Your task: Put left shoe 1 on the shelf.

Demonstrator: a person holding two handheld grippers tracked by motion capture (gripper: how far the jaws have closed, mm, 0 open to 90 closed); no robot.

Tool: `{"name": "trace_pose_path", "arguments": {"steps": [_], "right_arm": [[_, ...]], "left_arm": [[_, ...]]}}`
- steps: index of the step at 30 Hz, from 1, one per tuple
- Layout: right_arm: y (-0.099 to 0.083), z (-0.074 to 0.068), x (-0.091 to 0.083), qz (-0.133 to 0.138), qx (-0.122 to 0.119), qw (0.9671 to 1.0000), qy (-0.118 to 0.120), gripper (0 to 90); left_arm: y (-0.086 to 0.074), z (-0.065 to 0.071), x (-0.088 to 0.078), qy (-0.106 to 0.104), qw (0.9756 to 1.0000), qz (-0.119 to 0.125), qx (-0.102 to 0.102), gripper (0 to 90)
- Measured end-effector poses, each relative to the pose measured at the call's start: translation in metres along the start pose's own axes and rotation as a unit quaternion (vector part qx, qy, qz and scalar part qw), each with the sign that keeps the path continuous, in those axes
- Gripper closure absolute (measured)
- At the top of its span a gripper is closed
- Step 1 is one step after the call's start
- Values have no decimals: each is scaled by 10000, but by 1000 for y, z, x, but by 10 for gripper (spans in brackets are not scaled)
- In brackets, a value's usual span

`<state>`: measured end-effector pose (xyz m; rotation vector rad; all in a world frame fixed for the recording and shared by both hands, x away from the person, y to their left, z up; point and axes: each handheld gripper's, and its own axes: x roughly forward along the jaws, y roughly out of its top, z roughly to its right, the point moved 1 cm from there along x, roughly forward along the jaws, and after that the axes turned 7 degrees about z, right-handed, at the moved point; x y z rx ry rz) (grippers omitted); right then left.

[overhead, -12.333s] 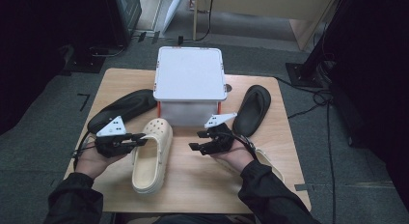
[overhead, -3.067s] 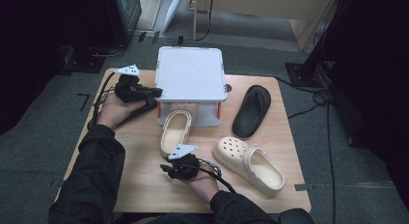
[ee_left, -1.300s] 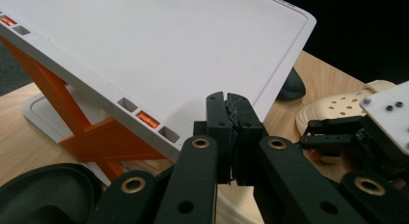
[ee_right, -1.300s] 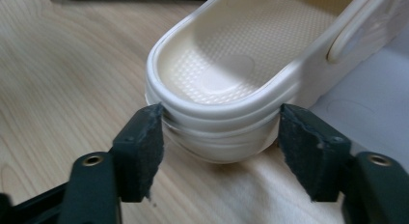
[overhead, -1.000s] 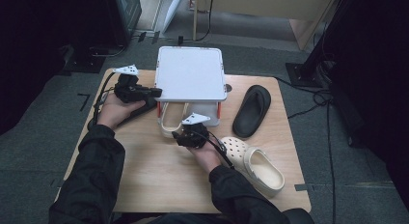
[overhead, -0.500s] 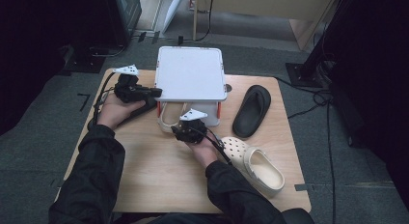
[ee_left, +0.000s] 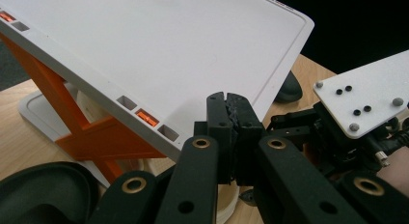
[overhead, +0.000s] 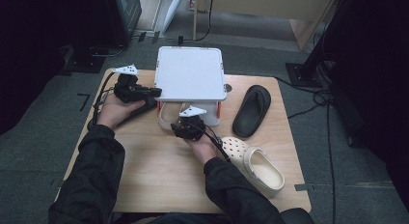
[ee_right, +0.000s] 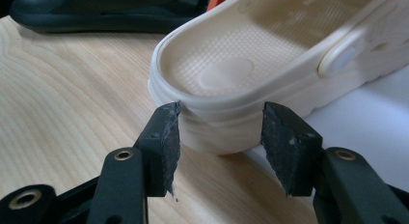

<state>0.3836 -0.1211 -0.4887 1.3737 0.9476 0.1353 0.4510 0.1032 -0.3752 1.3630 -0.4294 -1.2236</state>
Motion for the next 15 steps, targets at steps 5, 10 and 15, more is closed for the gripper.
{"name": "trace_pose_path", "arguments": {"steps": [5, 10, 15], "right_arm": [[0, -3, -10, -23, -9, 9999, 165, 487], [-1, -7, -25, -87, 3, 9995, 318, 479], [-3, -11, -47, -45, -40, 9987, 503, 489]], "left_arm": [[1, 1, -1, -6, 10000, -4, -68, 827], [3, 5, -1, 45, 10000, -49, -38, 766], [5, 12, -3, 22, 9999, -119, -73, 685]]}}
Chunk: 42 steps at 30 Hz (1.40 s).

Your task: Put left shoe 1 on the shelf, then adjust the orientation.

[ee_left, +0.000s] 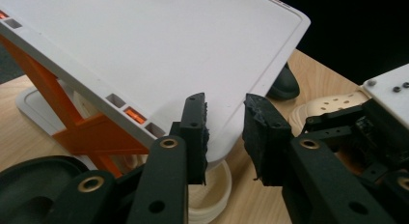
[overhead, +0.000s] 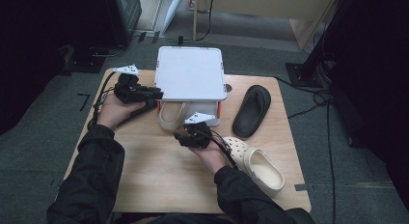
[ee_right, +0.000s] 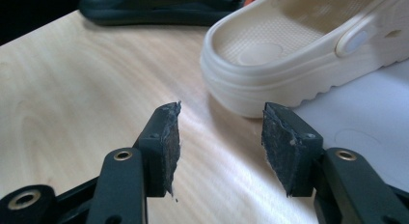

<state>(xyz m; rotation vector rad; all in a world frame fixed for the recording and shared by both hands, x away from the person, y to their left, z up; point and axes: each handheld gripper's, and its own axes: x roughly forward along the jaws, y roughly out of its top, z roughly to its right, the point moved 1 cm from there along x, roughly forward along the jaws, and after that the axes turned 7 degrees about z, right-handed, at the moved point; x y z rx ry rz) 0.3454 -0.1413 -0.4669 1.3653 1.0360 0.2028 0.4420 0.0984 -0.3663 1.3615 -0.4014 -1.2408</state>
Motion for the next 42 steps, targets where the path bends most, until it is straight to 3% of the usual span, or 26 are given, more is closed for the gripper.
{"name": "trace_pose_path", "arguments": {"steps": [4, 14, 17, 22, 25, 34, 42], "right_arm": [[-1, 0, -21, 16, -48, 9999, 160, 496], [-1, 7, -63, 5, -105, 9995, 309, 502], [-2, 12, -75, -30, 18, 9994, 355, 498], [-6, 22, -94, 85, -132, 9994, 292, 500], [-7, 31, -102, 145, -20, 9996, 237, 509], [-13, 52, -126, 157, -18, 9999, 50, 538], [-25, 62, -146, 84, 57, 9998, -141, 540]], "left_arm": [[3, 8, -4, -53, 10000, 30, -17, 640], [1, 29, -4, 5, 9998, -86, 174, 535], [-1, 35, -6, -82, 9998, -14, 203, 514], [-3, 42, -8, -175, 9996, 34, 199, 495], [-5, 47, -7, -171, 9996, 29, 227, 487], [-13, 55, -7, -167, 9994, 37, 302, 477], [-20, 63, 2, -230, 9990, 15, 388, 471]]}}
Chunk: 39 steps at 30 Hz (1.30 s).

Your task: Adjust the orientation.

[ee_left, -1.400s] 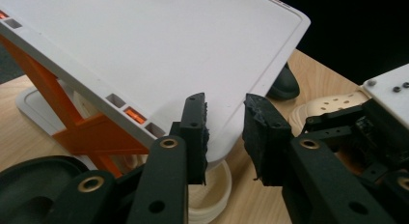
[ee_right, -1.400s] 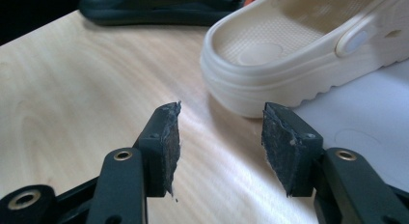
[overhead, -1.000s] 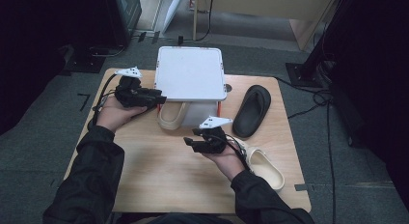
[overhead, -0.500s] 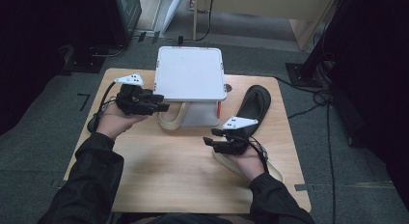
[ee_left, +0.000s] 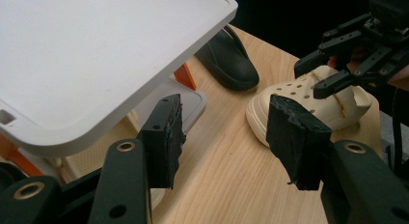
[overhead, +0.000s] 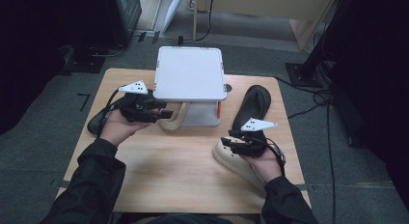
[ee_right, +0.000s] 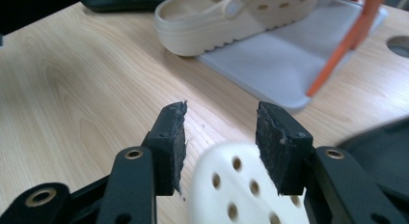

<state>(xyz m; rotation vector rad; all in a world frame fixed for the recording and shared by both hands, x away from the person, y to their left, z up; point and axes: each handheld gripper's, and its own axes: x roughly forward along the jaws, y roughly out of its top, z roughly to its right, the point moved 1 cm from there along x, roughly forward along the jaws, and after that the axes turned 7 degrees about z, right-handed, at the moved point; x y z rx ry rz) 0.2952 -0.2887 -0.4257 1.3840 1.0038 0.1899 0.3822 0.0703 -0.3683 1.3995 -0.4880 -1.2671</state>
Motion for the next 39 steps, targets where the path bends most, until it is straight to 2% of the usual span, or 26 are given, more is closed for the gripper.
{"name": "trace_pose_path", "arguments": {"steps": [5, 8, 12, 17, 20, 23, 26, 29, 32, 35, 37, 39], "right_arm": [[-7, 7, -16, 2, 9, 9999, -151, 546], [-11, 12, -26, -5, 55, 9997, -224, 556], [-16, 19, -39, 4, 153, 9994, -317, 558], [-23, 27, -54, -20, 233, 9986, -476, 550], [-28, 31, -62, -23, 322, 9980, -538, 545], [-35, 35, -69, -49, 400, 9976, -563, 543], [-40, 39, -76, 30, 500, 9973, -543, 533], [-48, 43, -83, -128, 404, 9971, -627, 535], [-56, 44, -84, -220, 363, 9972, -619, 536], [-64, 44, -77, -353, 273, 9977, -519, 530], [-64, 45, -73, -280, 183, 9980, -539, 529], [-65, 47, -69, -363, 190, 9980, -488, 517]], "left_arm": [[-1, 3, 6, -31, 10000, -42, 47, 462], [4, 2, 6, -62, 9999, -99, 40, 466], [10, -1, 4, -71, 10000, -47, 7, 470], [14, -7, 5, -29, 10000, -30, 55, 469], [17, -12, 6, -53, 10000, 13, -4, 468], [20, -18, 5, -47, 9999, 87, -41, 470], [22, -26, 5, 50, 9999, 113, -76, 472], [21, -32, 6, 149, 9998, 129, -83, 472], [20, -38, 5, 224, 9995, 181, -108, 471], [20, -42, 4, 276, 9990, 300, -187, 473], [19, -44, 5, 314, 9989, 294, -196, 475], [18, -45, 6, 345, 9989, 243, -186, 475]]}}
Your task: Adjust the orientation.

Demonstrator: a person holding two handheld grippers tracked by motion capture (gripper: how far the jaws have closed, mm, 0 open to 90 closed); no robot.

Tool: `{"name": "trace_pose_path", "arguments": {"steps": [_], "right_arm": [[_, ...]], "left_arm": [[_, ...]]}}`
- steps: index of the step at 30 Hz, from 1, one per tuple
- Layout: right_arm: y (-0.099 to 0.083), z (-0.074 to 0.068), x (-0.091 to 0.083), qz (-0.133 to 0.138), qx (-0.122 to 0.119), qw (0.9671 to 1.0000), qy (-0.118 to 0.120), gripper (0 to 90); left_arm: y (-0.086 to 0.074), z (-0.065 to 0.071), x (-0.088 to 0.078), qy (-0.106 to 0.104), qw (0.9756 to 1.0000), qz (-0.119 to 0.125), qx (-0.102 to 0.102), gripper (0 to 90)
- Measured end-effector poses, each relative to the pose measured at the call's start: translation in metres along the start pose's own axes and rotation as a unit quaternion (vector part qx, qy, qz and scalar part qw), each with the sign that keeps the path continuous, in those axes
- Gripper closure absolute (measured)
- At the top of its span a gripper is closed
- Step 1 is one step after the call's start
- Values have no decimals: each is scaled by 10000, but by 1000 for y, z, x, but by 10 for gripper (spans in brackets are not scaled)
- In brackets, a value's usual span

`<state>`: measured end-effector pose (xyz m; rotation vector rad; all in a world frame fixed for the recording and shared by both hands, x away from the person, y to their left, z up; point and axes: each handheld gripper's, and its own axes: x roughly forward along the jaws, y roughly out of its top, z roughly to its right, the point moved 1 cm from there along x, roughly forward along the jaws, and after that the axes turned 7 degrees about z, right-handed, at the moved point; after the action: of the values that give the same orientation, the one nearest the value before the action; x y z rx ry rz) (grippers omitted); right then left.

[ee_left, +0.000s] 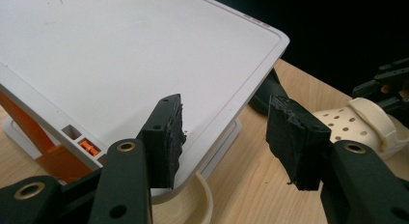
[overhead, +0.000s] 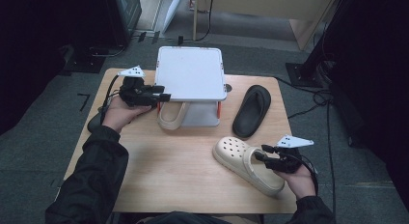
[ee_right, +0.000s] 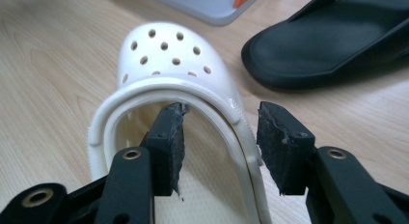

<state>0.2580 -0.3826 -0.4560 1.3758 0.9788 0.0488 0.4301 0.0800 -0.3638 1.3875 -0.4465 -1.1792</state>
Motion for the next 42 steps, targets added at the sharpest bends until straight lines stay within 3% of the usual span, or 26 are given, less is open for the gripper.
{"name": "trace_pose_path", "arguments": {"steps": [2, 5, 10, 17, 20, 24, 26, 42], "right_arm": [[-2, 2, 9, -209, -142, 9997, -3, 505], [-2, 1, 18, -262, -184, 9995, 24, 508], [3, 2, 28, -250, -149, 9996, -9, 623], [11, -12, 33, -339, -578, 9977, 47, 740], [16, -16, 35, -224, -528, 9983, 69, 745], [22, -22, 41, -159, -682, 9975, 69, 744], [25, -25, 46, -160, -667, 9976, 110, 746], [51, -61, 92, -50, -743, 9968, 280, 746]], "left_arm": [[-1, 0, 1, 23, 10000, -19, 2, 475], [-1, 0, 1, 9, 10000, -25, 24, 475], [-1, -1, 1, 5, 10000, -41, 19, 474], [-3, -8, -1, -22, 10000, 89, -33, 485], [-4, -10, 0, 9, 10000, 51, 6, 526], [-2, -12, 3, 99, 9997, -137, 194, 562], [-1, -13, 4, 15, 9999, -78, 104, 574], [-5, -19, 5, 6, 10000, -62, 63, 670]]}}
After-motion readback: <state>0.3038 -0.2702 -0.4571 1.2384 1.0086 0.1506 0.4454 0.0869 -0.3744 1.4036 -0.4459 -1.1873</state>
